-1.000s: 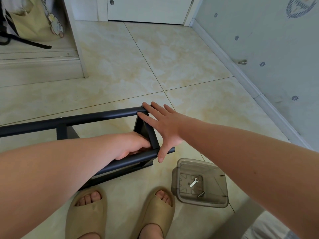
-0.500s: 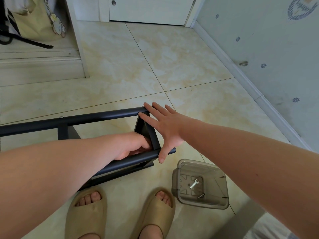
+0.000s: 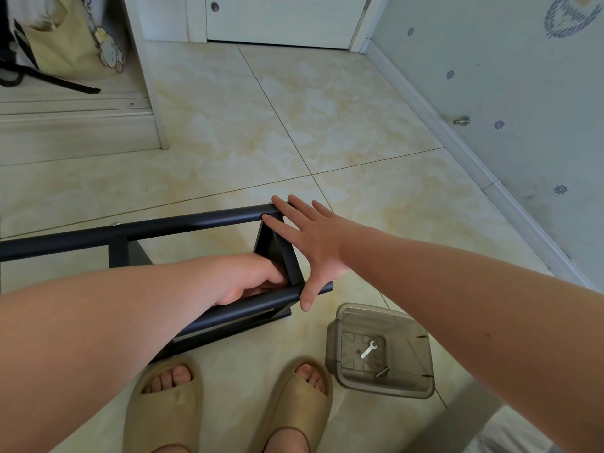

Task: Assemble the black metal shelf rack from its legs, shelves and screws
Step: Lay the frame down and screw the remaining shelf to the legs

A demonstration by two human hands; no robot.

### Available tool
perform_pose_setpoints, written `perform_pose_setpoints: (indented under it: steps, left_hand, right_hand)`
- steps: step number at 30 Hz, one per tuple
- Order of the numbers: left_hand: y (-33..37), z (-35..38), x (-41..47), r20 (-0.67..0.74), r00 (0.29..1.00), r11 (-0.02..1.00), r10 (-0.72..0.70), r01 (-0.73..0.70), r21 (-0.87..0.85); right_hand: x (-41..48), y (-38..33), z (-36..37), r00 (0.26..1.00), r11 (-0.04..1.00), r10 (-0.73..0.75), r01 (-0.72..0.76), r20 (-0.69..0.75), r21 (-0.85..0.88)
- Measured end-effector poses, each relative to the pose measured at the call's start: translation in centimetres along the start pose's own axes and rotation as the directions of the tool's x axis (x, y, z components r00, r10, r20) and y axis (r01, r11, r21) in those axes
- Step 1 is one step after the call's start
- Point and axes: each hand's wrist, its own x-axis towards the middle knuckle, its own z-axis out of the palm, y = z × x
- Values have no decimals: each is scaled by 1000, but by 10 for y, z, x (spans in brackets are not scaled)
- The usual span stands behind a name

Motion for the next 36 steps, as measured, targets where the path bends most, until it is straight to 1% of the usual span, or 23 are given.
perform_pose_setpoints:
  steps: [8,12,14,18,23,29,34,36]
  left_hand:
    - [0,0,-1,18,1000,1000,-25,26,-10]
    - [1,1,2,-4,1000,1000,7,-7,-18]
    - [1,2,2,-13,1000,1000,22,-22,7]
    - [1,1,0,0,1000,1000,-20,20,22]
    - [-1,0,2,-11,1000,999,29,-29,17]
    - [0,-1,3,19,999,999,45,-44,-19]
    - [2,0,0,37,999,999,-29,28,18]
    - [3,0,-2,43,999,999,-30,29,20]
  right_hand:
    - [0,0,0,1000,1000,0,0,-3,3]
    - [1,0,0,1000,1000,5,-5,-2,0]
    - [1,0,0,1000,1000,4,-4,-3,3]
    - [0,-1,0,1000,1000,4,-4,2,6]
    - [0,-1,0,1000,1000,7,-7,-2,11]
    - [1,0,1,1000,1000,3,-3,-9,12]
    - [0,-1,0,1000,1000,5,-5,-10,6]
    - [0,-1,0,1000,1000,4,-4,-12,1]
